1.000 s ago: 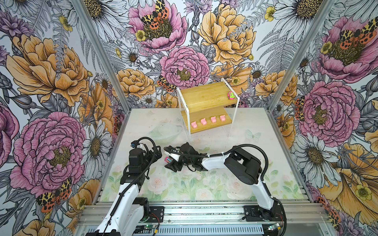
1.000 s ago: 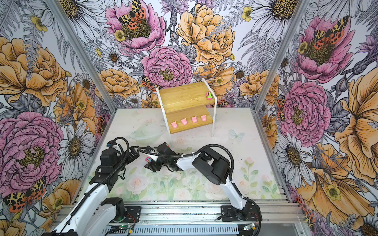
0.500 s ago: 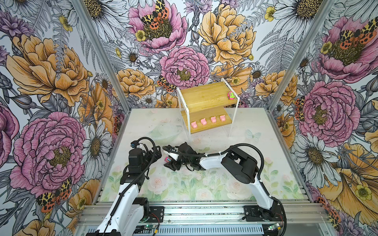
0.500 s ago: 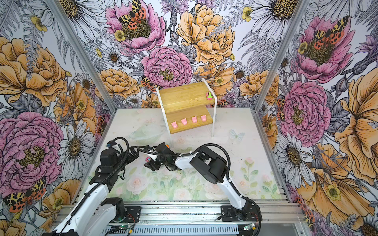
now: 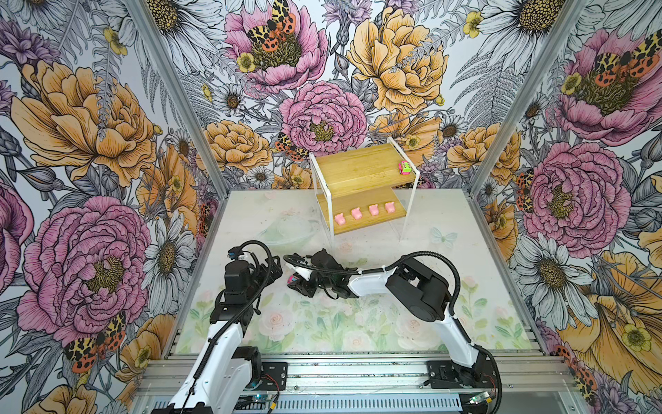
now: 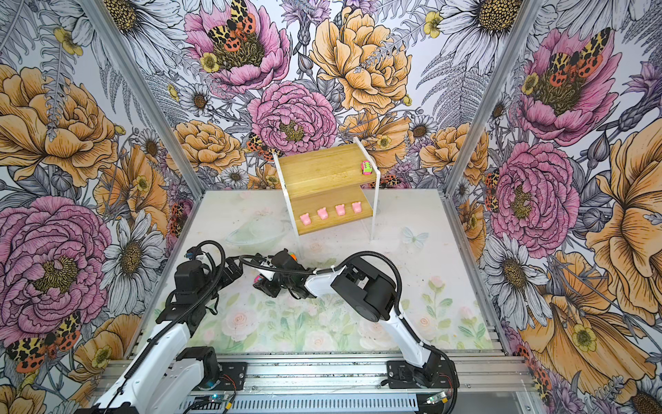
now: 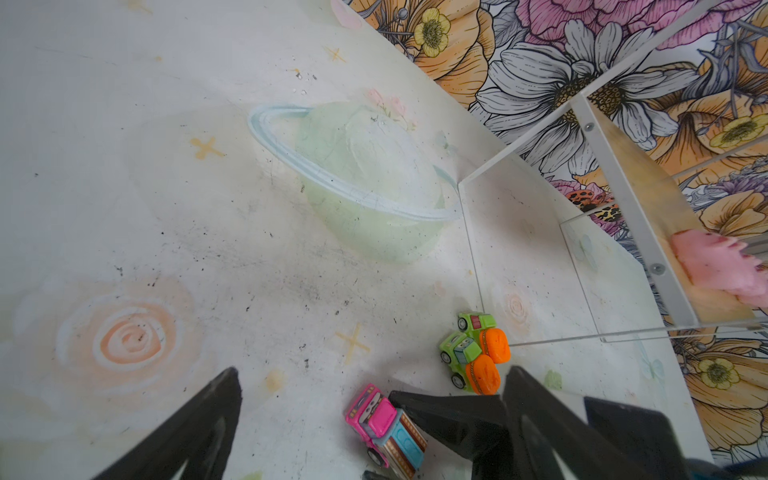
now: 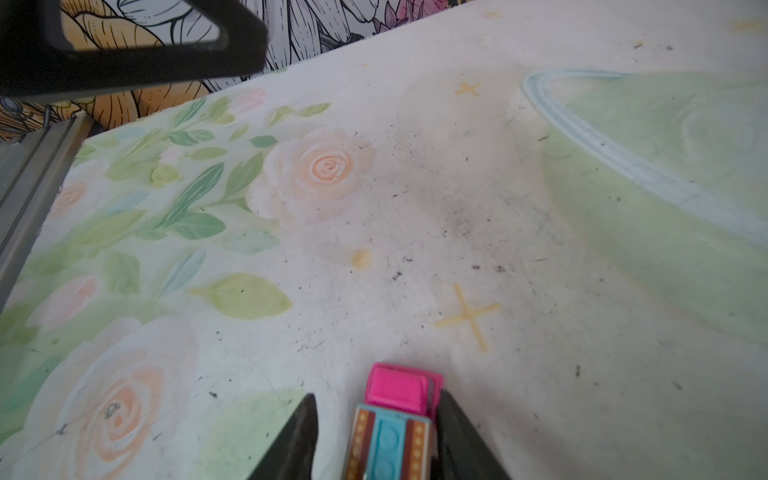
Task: Place and organize the plastic toys onto the shelf
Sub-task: 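Lower the right gripper onto the pink-and-blue truck and grasp it, then lift the pink-and-blue truck and carry it to the upper shelf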
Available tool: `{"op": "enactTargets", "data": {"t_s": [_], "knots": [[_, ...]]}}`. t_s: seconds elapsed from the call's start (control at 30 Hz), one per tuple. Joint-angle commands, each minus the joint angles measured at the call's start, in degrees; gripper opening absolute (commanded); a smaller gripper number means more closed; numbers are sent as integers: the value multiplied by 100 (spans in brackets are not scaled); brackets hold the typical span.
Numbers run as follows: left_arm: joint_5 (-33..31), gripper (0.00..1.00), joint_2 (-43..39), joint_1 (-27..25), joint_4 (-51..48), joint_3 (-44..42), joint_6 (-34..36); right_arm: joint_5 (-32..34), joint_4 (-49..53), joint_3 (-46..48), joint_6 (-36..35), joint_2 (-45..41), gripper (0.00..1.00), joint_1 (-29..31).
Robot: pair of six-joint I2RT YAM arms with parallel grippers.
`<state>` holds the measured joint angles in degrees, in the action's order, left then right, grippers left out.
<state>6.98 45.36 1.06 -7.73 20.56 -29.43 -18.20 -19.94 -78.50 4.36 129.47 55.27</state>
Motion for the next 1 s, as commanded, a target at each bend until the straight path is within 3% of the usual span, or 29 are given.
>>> {"op": "enactTargets", "data": {"t_s": [0.0, 0.2, 0.6, 0.83, 0.97], "knots": [[93, 99, -18, 84, -31, -96, 148, -39, 42, -184, 15, 158, 37, -10], [94, 99, -28, 97, -22, -121, 150, -269, 166, -138, -36, 59, 23, -50], [120, 99, -28, 105, -10, -131, 148, -493, 216, 69, -114, -123, 13, -89], [112, 99, -54, 114, -54, -117, 174, -728, 719, 474, -218, -1257, 12, -157], [122, 99, -54, 122, -59, -87, 183, -778, 1592, 452, -345, -2269, 11, -275]]}}
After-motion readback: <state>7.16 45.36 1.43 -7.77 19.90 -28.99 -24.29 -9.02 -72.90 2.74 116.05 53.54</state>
